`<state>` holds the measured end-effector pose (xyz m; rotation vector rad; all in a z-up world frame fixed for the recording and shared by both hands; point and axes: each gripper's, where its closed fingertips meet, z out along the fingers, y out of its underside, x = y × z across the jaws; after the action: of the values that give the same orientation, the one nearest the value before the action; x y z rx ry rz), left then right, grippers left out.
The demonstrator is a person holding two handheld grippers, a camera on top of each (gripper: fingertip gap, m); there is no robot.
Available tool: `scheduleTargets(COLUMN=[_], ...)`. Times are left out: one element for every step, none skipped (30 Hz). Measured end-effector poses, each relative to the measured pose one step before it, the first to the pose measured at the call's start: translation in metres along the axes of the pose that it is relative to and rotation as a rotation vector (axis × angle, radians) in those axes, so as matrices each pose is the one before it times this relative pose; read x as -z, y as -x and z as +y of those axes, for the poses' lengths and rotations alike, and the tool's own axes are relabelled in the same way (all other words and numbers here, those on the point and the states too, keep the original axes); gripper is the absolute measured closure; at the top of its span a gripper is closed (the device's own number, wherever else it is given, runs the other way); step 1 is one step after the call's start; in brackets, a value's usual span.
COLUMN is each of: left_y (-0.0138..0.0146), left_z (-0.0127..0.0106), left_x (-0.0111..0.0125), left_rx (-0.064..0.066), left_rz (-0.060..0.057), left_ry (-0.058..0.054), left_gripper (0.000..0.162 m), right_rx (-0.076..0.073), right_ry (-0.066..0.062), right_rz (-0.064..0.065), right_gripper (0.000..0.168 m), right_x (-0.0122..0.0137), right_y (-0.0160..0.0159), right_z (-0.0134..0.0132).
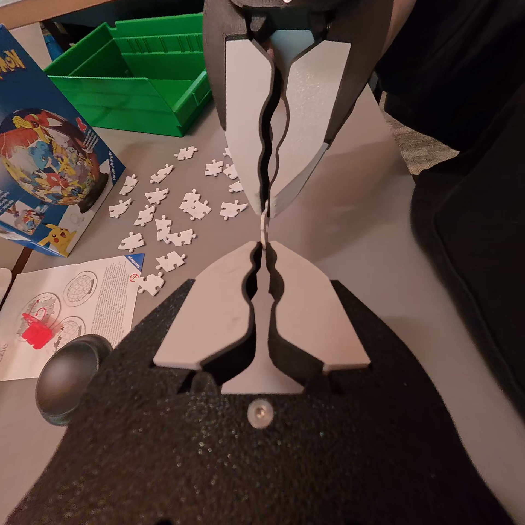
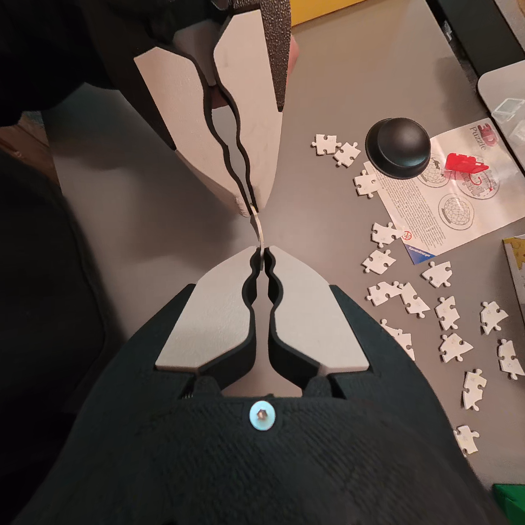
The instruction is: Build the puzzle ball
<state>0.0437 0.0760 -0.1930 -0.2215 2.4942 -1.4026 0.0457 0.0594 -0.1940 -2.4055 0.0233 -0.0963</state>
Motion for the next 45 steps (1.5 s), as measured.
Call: scheduleTargets(left_y=[0.00119, 0.00217, 0.00179, 0.00059, -0.00012, 0.00058, 0.00072, 0.00116, 0.00285, 0.00487, 0.00475, 0.00346, 0.00371, 0.00443, 0.00444, 0.00475, 0.00426, 0.00266, 0.00184, 0.00290, 0.00309, 0.00054, -0.00249, -0.00320, -0.00329, -0.00398, -0.00313, -0.00130, -0.00102, -0.00158, -0.00131, -0.00074, -0.00057, -0.00032, 0.00046, 0.00069, 0.00075, 0.00046, 0.00039, 0.00057, 0.00037, 0.00057, 0.00111, 0.00239, 0.00367], left_z=[-0.00038, -0.00098, -0.00175, -0.00200, -0.00235, -0.00211, -0.00154, -0.00107, -0.00101, -0.00095, -0.00129, -0.00216, -0.00313, -0.00316, -0.00244, -0.00298, -0.00384, -0.00383, -0.00328, -0.00243, -0.00134, 0.00026, 0.00175, 0.00210, 0.00230, 0.00319, 0.00347, 0.00259, 0.00201, 0.00183, 0.00147, 0.00091, 0.00103, 0.00117, 0.00029, 0.00004, 0.00060, 0.00090, 0.00135, 0.00140, 0.00123, 0.00112, 0.00107, 0.00120, 0.00161], left_x=[-0.00006, -0.00003, 0.00002, 0.00014, 0.00014, 0.00000, -0.00009, -0.00004, 0.00036, 0.00074, 0.00104, 0.00116, 0.00122, 0.00104, 0.00069, 0.00048, 0.00022, -0.00018, -0.00033, -0.00034, -0.00040, -0.00098, -0.00172, -0.00212, -0.00237, -0.00244, -0.00249, -0.00199, -0.00168, -0.00149, -0.00121, -0.00106, -0.00090, -0.00092, -0.00028, -0.00003, 0.00018, 0.00039, 0.00039, 0.00034, 0.00027, 0.00015, 0.00018, 0.00034, 0.00062], left_rx=[0.0093, 0.0178, 0.0224, 0.0225, 0.0218, 0.0224, 0.0242, 0.0256, 0.0283, 0.0344, 0.0427, 0.0495, 0.0524, 0.0515, 0.0479, 0.0464, 0.0529, 0.0623, 0.0621, 0.0526, 0.0419, 0.0336, 0.0260, 0.0155, 0.0032, -0.0047, -0.0062, -0.0071, -0.0096, -0.0095, -0.0075, -0.0064, -0.0057, -0.0032, -0.0001, 0.0005, -0.0026, -0.0058, -0.0077, -0.0128, -0.0203, -0.0253, -0.0276, -0.0300, -0.0315], left_rz=[-0.0060, -0.0119, -0.0088, -0.0011, 0.0006, -0.0051, -0.0058, -0.0054, -0.0141, -0.0233, -0.0157, -0.0024, -0.0037, -0.0094, -0.0099, -0.0145, -0.0139, -0.0038, -0.0004, -0.0100, -0.0135, 0.0022, 0.0186, 0.0174, 0.0133, 0.0176, 0.0129, 0.0010, 0.0001, 0.0060, 0.0053, 0.0009, 0.0018, 0.0023, -0.0022, -0.0028, -0.0019, -0.0008, -0.0011, -0.0037, -0.0055, -0.0081, -0.0142, -0.0223, -0.0299], left_ry=[-0.0061, -0.0130, -0.0206, -0.0260, -0.0288, -0.0291, -0.0264, -0.0255, -0.0274, -0.0296, -0.0327, -0.0384, -0.0441, -0.0425, -0.0362, -0.0390, -0.0467, -0.0482, -0.0450, -0.0410, -0.0331, -0.0201, -0.0075, -0.0047, -0.0033, 0.0066, 0.0127, 0.0098, 0.0082, 0.0103, 0.0090, 0.0059, 0.0068, 0.0076, 0.0016, -0.0007, 0.0034, 0.0057, 0.0087, 0.0109, 0.0115, 0.0115, 0.0117, 0.0129, 0.0167], left_gripper=[0.160, 0.160, 0.160, 0.161, 0.161, 0.161, 0.161, 0.161, 0.161, 0.161, 0.161, 0.161, 0.161, 0.161, 0.161, 0.161, 0.161, 0.161, 0.161, 0.161, 0.161, 0.161, 0.161, 0.161, 0.161, 0.161, 0.161, 0.161, 0.161, 0.161, 0.161, 0.161, 0.161, 0.161, 0.161, 0.161, 0.161, 0.161, 0.161, 0.161, 0.161, 0.161, 0.161, 0.160, 0.152], right_rx=[-0.0066, -0.0116, -0.0142, -0.0113, -0.0097, -0.0103, -0.0109, -0.0104, -0.0101, -0.0136, -0.0192, -0.0232, -0.0299, -0.0346, -0.0362, -0.0387, -0.0429, -0.0435, -0.0369, -0.0324, -0.0304, -0.0276, -0.0217, -0.0159, -0.0140, -0.0124, -0.0140, -0.0151, -0.0111, -0.0049, -0.0007, 0.0060, 0.0122, 0.0134, 0.0129, 0.0086, 0.0039, -0.0028, -0.0099, -0.0139, -0.0146, -0.0119, -0.0066, -0.0025, -0.0039], right_ry=[-0.0118, -0.0194, -0.0232, -0.0214, -0.0265, -0.0315, -0.0300, -0.0217, -0.0129, -0.0085, -0.0085, -0.0144, -0.0268, -0.0358, -0.0410, -0.0441, -0.0472, -0.0421, -0.0305, -0.0217, -0.0176, -0.0162, -0.0160, -0.0179, -0.0234, -0.0231, -0.0187, -0.0156, -0.0143, -0.0121, -0.0125, -0.0100, -0.0053, -0.0037, 0.0005, 0.0088, 0.0136, 0.0170, 0.0181, 0.0175, 0.0108, 0.0083, 0.0110, 0.0108, 0.0168], right_rz=[0.0048, 0.0056, -0.0027, -0.0110, -0.0056, -0.0007, -0.0032, -0.0005, 0.0095, 0.0146, 0.0103, 0.0040, 0.0016, -0.0049, -0.0116, -0.0083, 0.0013, 0.0020, -0.0034, 0.0016, 0.0118, 0.0099, -0.0035, -0.0118, -0.0121, -0.0146, -0.0113, -0.0062, -0.0105, -0.0144, -0.0050, 0.0003, -0.0053, -0.0054, 0.0083, 0.0013, -0.0027, -0.0043, -0.0074, -0.0090, -0.0059, -0.0047, -0.0008, 0.0125, 0.0223], right_gripper=[0.166, 0.166, 0.166, 0.166, 0.165, 0.165, 0.165, 0.164, 0.159, 0.155, 0.152, 0.150, 0.149, 0.147, 0.147, 0.147, 0.147, 0.147, 0.147, 0.148, 0.148, 0.148, 0.148, 0.148, 0.148, 0.148, 0.148, 0.148, 0.149, 0.150, 0.152, 0.156, 0.165, 0.168, 0.168, 0.168, 0.168, 0.168, 0.168, 0.168, 0.168, 0.168, 0.168, 0.168, 0.168], right_x=[0.00029, 0.00082, 0.00134, 0.00172, 0.00194, 0.00202, 0.00197, 0.00195, 0.00191, 0.00184, 0.00146, 0.00083, 0.00019, -0.00009, -0.00007, -0.00006, -0.00001, -0.00008, 0.00000, 0.00002, -0.00016, -0.00077, -0.00139, -0.00157, -0.00123, -0.00089, -0.00038, 0.00001, 0.00009, -0.00005, 0.00017, -0.00004, -0.00002, -0.00022, -0.00020, -0.00046, -0.00020, -0.00017, -0.00008, -0.00013, 0.00002, 0.00040, 0.00091, 0.00145, 0.00193], right_y=[-0.00164, -0.00219, -0.00103, 0.00051, -0.00003, -0.00077, -0.00023, -0.00081, -0.00244, -0.00351, -0.00324, -0.00270, -0.00245, -0.00161, -0.00069, -0.00114, -0.00239, -0.00258, -0.00181, -0.00255, -0.00387, -0.00328, -0.00081, 0.00090, 0.00123, 0.00154, 0.00063, -0.00027, 0.00035, 0.00122, 0.00034, -0.00024, 0.00053, 0.00089, -0.00121, -0.00018, -0.00023, -0.00059, -0.00068, -0.00086, -0.00126, -0.00105, -0.00169, -0.00385, -0.00651], right_z=[-0.00076, -0.00130, -0.00123, -0.00094, -0.00136, -0.00193, -0.00130, 0.00016, 0.00181, 0.00277, 0.00292, 0.00190, 0.00012, -0.00152, -0.00223, -0.00302, -0.00385, -0.00345, -0.00207, -0.00130, -0.00091, -0.00088, -0.00083, -0.00117, -0.00197, -0.00229, -0.00199, -0.00197, -0.00180, -0.00176, -0.00178, -0.00133, -0.00085, -0.00069, -0.00026, 0.00087, 0.00104, 0.00138, 0.00170, 0.00156, 0.00072, 0.00005, -0.00012, -0.00061, -0.00007])
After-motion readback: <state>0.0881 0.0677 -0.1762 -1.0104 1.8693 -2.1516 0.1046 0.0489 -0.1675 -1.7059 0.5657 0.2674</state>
